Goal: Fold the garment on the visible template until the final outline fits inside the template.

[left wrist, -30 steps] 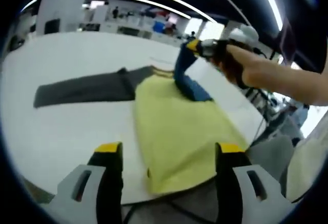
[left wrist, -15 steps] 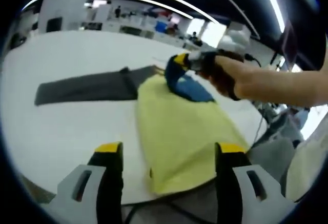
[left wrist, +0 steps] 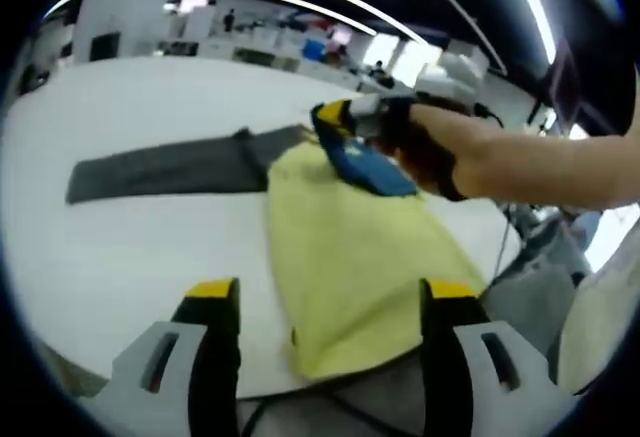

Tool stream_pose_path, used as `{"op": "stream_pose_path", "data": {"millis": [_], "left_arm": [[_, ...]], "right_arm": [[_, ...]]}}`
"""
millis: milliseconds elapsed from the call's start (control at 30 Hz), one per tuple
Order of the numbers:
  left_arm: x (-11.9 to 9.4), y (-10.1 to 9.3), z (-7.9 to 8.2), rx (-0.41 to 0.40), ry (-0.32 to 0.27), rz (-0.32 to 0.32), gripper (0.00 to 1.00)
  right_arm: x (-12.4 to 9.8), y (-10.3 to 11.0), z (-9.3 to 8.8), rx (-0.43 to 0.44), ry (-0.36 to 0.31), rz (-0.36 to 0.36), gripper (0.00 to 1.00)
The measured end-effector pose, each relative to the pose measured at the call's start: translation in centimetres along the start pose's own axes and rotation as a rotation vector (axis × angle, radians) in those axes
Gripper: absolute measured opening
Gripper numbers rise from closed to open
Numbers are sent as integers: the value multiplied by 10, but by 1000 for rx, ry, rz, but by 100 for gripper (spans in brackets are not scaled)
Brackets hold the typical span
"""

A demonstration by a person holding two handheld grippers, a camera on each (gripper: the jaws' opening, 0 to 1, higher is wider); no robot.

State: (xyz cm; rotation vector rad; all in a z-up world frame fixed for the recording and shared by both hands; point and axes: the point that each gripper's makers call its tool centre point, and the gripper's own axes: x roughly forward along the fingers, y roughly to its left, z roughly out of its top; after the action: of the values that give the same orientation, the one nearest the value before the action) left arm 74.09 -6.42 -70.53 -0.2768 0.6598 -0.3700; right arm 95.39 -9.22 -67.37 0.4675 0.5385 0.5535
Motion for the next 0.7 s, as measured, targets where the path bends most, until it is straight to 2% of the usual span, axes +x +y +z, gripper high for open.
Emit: {"op": "stream_pose_path", "data": {"millis": [67,133,167,300,400,533,700], "left_arm": [[0,0,0,0,1,-1,70],[0,-1,-1,1,3,-1,70],[0,-1,0,0,2,-1,69],[0,0,0,-4,-1,2,69],[0,0,-1,-2,1,0,69],[1,0,-1,-2,2,-1,69],[1,0,-1,0,2,-4,69]], "right_arm": [[4,20,-10,31,44,88,17],[7,27,-8,-4,5,102,27],[5,29,-8,-9,-1,102,29],[3,42,-11,-22,4,139,31],[2,45,-15,-98,16,158,34],[-1,40,-18,-173,33,158,36],[-4,26,-17,-178,34,132,36]]}}
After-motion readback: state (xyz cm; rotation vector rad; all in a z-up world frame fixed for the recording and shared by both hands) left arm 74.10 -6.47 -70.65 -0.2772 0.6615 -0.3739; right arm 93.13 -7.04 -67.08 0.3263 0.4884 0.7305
